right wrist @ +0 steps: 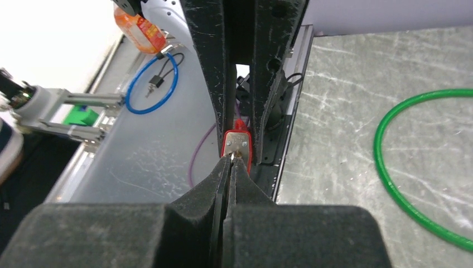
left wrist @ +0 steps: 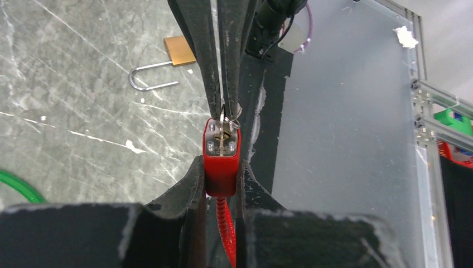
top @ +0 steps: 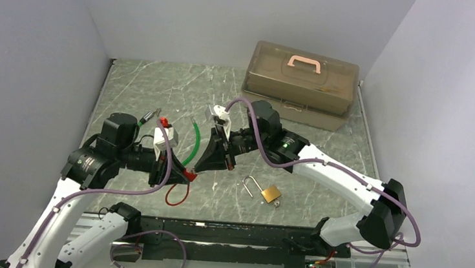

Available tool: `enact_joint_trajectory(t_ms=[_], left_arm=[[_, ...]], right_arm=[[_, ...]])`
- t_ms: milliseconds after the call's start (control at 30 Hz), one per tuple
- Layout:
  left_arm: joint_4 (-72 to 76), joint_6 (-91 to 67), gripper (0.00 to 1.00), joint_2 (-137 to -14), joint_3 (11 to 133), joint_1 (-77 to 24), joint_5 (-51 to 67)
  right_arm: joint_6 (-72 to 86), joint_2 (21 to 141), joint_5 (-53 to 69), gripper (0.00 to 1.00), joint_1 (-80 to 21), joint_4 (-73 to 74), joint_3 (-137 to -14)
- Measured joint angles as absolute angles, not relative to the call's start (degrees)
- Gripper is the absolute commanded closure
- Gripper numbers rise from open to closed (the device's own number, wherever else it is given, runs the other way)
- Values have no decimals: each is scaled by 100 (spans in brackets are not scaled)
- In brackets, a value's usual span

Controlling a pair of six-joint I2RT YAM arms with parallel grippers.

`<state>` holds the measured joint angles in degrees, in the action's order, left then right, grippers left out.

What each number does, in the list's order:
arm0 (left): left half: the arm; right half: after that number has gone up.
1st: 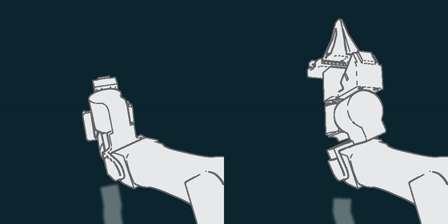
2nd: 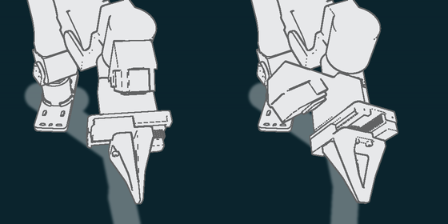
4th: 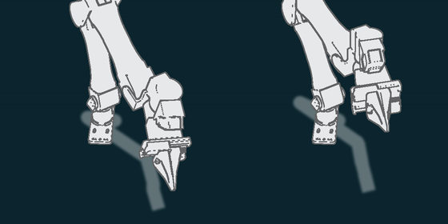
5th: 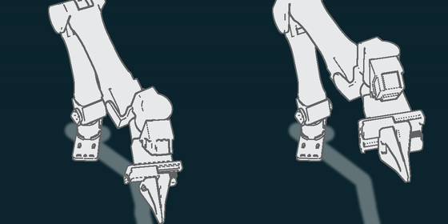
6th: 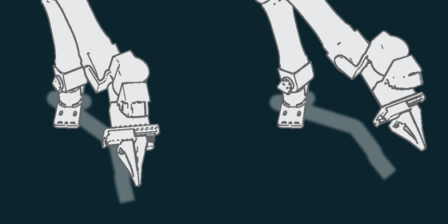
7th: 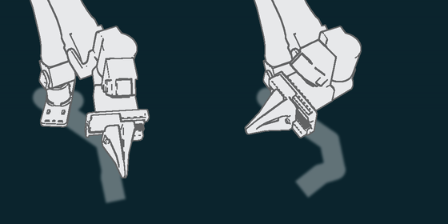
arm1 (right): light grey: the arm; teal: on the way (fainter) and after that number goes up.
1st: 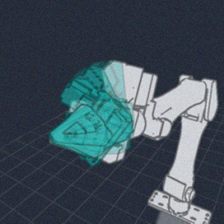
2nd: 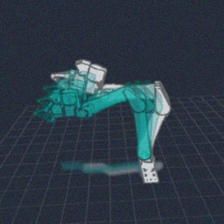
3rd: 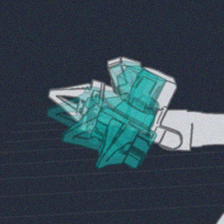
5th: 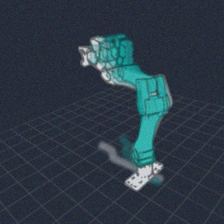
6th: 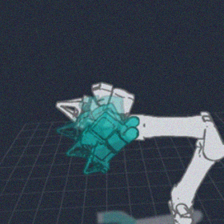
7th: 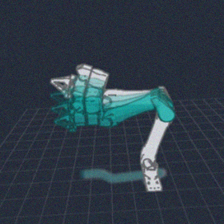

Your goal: Unlock with the key

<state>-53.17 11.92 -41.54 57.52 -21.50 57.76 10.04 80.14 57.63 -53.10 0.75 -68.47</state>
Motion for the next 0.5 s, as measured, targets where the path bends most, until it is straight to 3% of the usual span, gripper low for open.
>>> enact_joint_trajectory(t_ms=[500], left_arm=[[-5907, 1284, 100, -4200, 5920, -2178, 5800]], right_arm=[[-40, 8086, 5328, 100, -5743, 1033, -7295]])
